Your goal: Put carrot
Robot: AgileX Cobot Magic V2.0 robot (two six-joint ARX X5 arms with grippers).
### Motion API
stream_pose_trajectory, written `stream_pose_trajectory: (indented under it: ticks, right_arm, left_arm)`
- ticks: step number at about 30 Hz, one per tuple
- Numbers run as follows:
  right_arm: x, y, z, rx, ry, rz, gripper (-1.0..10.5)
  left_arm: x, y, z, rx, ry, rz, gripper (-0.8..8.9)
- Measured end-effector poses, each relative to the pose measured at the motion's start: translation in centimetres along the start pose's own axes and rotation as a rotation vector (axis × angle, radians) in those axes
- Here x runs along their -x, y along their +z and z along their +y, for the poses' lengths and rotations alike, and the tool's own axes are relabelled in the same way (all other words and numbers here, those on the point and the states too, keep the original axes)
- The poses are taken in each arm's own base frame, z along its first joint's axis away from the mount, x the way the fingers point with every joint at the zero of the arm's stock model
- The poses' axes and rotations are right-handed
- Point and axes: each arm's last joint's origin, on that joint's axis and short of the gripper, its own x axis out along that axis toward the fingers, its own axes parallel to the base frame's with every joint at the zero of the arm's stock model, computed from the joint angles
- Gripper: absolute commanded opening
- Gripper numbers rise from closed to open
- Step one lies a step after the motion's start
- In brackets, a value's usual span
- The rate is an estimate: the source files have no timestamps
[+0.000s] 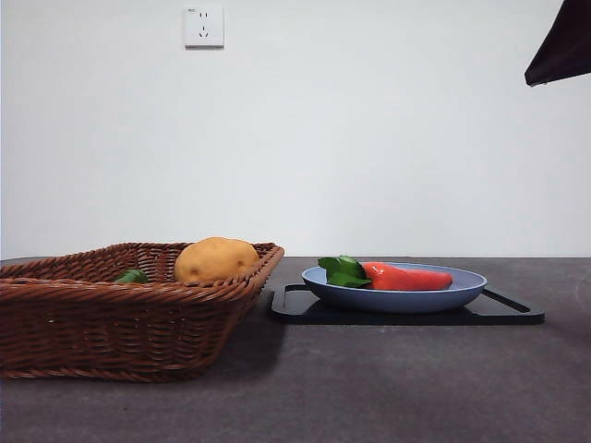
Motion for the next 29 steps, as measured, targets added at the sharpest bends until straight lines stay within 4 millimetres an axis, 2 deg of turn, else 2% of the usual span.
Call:
stream_pose_trajectory:
  ticks: [7,29]
  right_arm:
    - [0.0,0.0,0.0,0.000,0.000,0.000,0.1]
    - [0.0,0.0,0.0,0.000,0.000,-0.001,0.1]
  left_arm:
    - [-0.3,-1.0,0.0,0.016,-0.001,0.032,0.08]
    - [-0.1,-0.9,0.0,0.021,-0.053,0.011,0.08]
